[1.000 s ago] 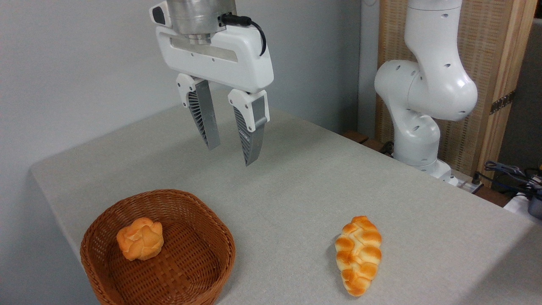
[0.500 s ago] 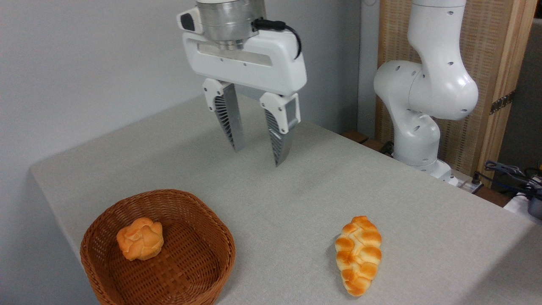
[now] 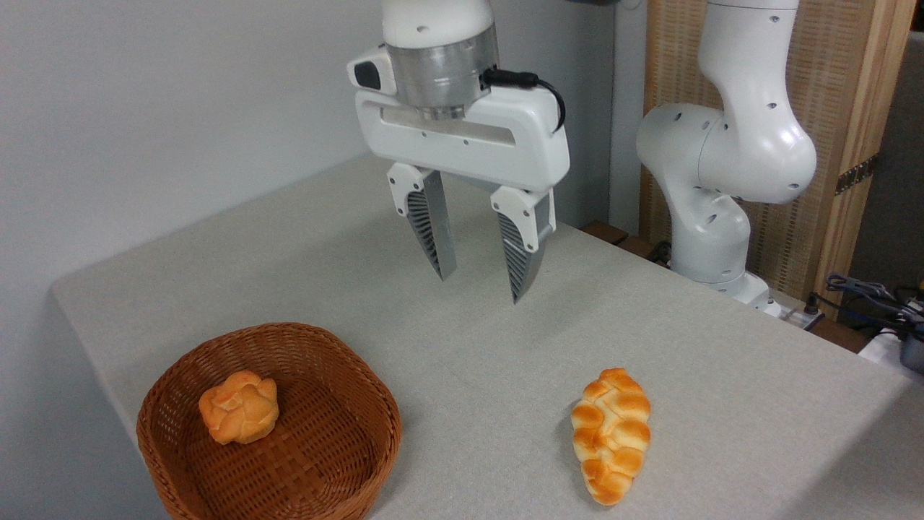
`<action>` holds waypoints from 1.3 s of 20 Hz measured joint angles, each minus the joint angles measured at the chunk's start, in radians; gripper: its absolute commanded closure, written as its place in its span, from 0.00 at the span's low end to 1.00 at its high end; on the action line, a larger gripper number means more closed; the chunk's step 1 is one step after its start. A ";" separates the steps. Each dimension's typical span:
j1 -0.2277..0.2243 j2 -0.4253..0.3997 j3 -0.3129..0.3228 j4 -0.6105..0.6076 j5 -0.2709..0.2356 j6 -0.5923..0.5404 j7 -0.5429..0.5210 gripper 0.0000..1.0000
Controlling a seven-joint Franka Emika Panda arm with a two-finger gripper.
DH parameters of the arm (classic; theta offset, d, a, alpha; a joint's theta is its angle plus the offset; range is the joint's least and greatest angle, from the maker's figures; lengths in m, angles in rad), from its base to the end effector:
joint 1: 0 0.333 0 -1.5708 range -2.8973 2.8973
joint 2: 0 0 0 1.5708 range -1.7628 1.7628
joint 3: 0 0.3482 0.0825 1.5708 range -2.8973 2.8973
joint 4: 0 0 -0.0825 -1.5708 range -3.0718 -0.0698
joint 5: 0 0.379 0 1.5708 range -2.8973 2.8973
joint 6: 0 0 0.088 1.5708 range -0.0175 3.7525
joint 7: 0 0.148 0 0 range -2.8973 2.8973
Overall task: Put bread into the basket
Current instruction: 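Move the open gripper over the braided bread roll and lower it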
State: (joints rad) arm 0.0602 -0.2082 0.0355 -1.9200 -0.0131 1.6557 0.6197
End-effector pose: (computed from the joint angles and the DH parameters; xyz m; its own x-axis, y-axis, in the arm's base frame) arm 0.4730 0.0449 0.5664 0.8652 -0.5003 -0.0340 -0.4986 -0.8654 0.0492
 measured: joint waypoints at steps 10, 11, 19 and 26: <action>0.091 -0.104 0.003 -0.218 0.063 0.120 0.002 0.00; 0.105 -0.128 0.004 -0.246 0.063 0.120 0.004 0.00; 0.148 -0.231 0.038 -0.469 0.077 0.265 0.003 0.00; 0.149 -0.207 0.058 -0.611 0.077 0.544 0.003 0.00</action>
State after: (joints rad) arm 0.2094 -0.4156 0.0936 -2.5307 0.0636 2.2000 0.6226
